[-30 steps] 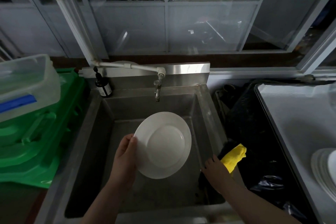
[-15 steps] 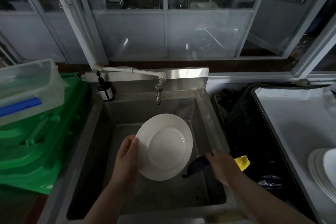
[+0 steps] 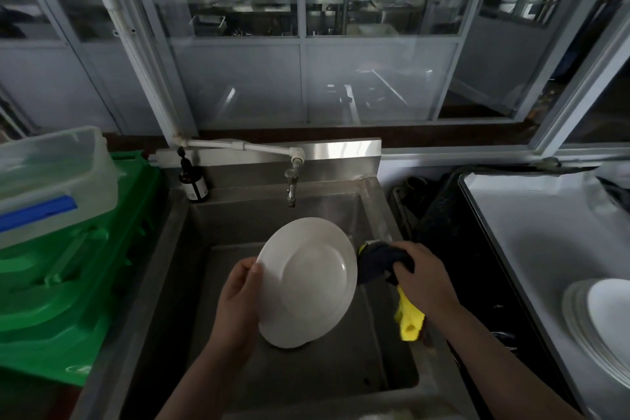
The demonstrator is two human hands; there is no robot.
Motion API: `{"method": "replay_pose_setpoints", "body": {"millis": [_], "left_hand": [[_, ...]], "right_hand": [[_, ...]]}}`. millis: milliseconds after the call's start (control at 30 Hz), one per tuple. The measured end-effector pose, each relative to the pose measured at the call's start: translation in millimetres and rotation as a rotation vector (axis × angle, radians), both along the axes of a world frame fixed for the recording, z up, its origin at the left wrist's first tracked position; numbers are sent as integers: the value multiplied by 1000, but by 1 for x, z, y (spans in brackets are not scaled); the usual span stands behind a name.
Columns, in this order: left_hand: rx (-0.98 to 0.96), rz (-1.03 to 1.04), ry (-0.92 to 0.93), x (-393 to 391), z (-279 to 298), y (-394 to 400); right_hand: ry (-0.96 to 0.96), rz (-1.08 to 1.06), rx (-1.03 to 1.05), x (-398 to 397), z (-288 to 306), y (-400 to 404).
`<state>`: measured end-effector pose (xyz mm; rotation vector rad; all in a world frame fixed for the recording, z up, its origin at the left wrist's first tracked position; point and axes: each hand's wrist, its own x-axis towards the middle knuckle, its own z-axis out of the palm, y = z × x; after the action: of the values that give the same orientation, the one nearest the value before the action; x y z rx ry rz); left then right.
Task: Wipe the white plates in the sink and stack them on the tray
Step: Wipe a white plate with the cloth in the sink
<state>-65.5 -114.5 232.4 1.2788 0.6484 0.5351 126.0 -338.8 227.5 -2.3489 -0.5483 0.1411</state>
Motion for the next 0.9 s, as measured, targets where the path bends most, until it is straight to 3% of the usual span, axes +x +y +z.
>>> {"method": "replay_pose_setpoints", "body": {"millis": [300, 533, 900], "left_hand": [[-9, -37, -25, -2, 6, -7], [57, -73, -37, -4, 10, -8], [118, -125, -5, -5, 9, -10]], "right_hand": [[190, -84, 287, -15, 11, 30], [294, -194, 394, -24, 2, 47], [118, -36, 421, -31, 31, 74]]}}
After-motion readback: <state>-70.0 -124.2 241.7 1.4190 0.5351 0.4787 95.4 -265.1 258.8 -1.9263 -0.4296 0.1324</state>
